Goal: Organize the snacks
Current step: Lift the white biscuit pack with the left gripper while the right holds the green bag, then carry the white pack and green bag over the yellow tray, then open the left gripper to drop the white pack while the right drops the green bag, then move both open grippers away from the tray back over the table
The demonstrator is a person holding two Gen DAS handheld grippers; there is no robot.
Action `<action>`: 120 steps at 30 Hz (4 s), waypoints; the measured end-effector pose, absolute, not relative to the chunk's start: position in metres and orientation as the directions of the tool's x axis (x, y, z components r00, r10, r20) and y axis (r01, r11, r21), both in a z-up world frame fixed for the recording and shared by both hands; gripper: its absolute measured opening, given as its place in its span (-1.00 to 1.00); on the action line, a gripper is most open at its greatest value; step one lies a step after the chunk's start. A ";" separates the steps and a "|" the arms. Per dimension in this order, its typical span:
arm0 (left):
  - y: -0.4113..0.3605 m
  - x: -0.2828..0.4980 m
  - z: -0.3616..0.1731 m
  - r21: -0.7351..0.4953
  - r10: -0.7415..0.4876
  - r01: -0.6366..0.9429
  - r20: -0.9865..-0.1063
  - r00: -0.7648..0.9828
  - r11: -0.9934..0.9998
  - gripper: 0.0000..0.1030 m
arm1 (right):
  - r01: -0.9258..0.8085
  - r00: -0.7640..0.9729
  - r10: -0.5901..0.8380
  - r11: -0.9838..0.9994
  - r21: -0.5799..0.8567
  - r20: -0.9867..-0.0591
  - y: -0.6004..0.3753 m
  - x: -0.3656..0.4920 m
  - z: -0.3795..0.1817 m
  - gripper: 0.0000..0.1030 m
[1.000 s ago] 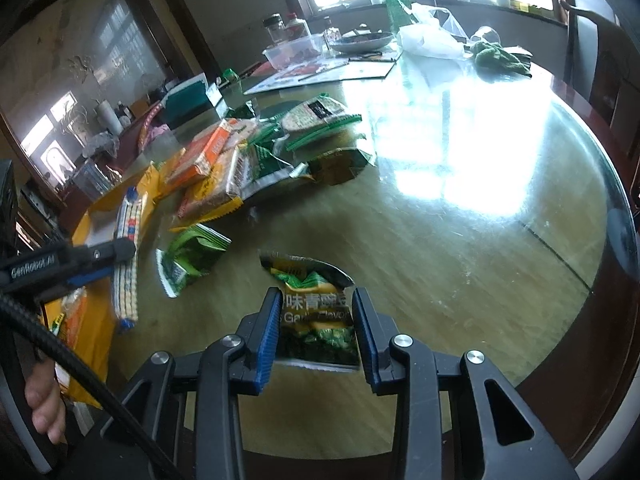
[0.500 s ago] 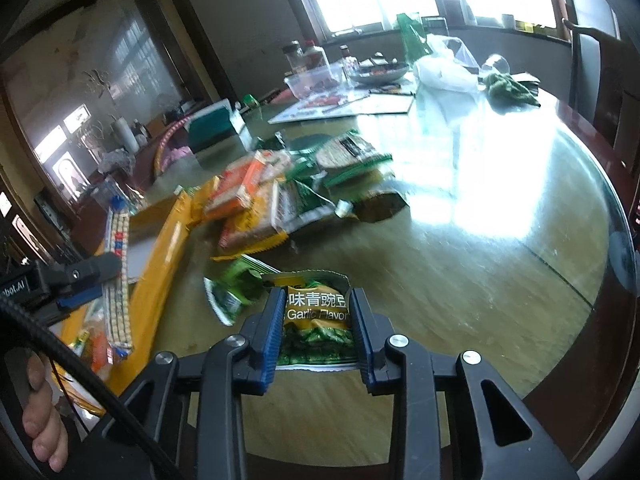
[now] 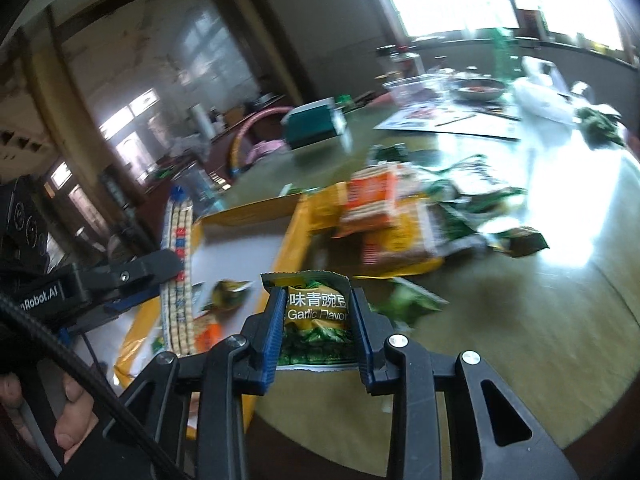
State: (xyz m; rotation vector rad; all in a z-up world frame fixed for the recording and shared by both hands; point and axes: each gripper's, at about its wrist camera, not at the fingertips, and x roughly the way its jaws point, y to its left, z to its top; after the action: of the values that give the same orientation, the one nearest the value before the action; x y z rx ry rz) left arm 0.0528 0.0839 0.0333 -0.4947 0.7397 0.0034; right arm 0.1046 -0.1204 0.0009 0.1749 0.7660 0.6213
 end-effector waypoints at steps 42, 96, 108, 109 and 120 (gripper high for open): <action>0.212 0.094 -0.020 -0.382 -0.065 -0.373 -0.767 0.638 0.845 0.08 | -0.572 0.349 0.570 0.758 0.313 -0.744 0.021 0.174 -0.029 -0.39; -0.012 0.056 0.000 -0.205 -0.161 0.008 -0.744 0.649 0.979 0.60 | -0.139 0.578 0.214 0.977 0.163 -0.788 -0.232 0.100 -0.061 0.26; -0.026 0.063 -0.008 -0.172 -0.153 0.029 -0.770 0.619 0.985 0.60 | -0.134 0.590 0.179 0.983 0.123 -0.787 -0.240 0.099 -0.060 0.31; -0.026 0.064 -0.008 -0.170 -0.152 0.030 -0.772 0.618 0.985 0.60 | -0.137 0.591 0.177 0.984 0.118 -0.787 -0.239 0.099 -0.060 0.32; -0.036 0.089 -0.022 -0.187 -0.178 0.041 -0.805 0.566 0.981 0.60 | -0.196 0.581 0.267 0.963 0.187 -0.769 -0.233 0.103 -0.059 0.33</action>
State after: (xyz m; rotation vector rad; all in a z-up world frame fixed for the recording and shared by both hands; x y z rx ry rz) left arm 0.0891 -0.0357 -0.0219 -0.1538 0.9615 -0.1292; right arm 0.1029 -0.2333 -0.0589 0.0845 0.9122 0.2710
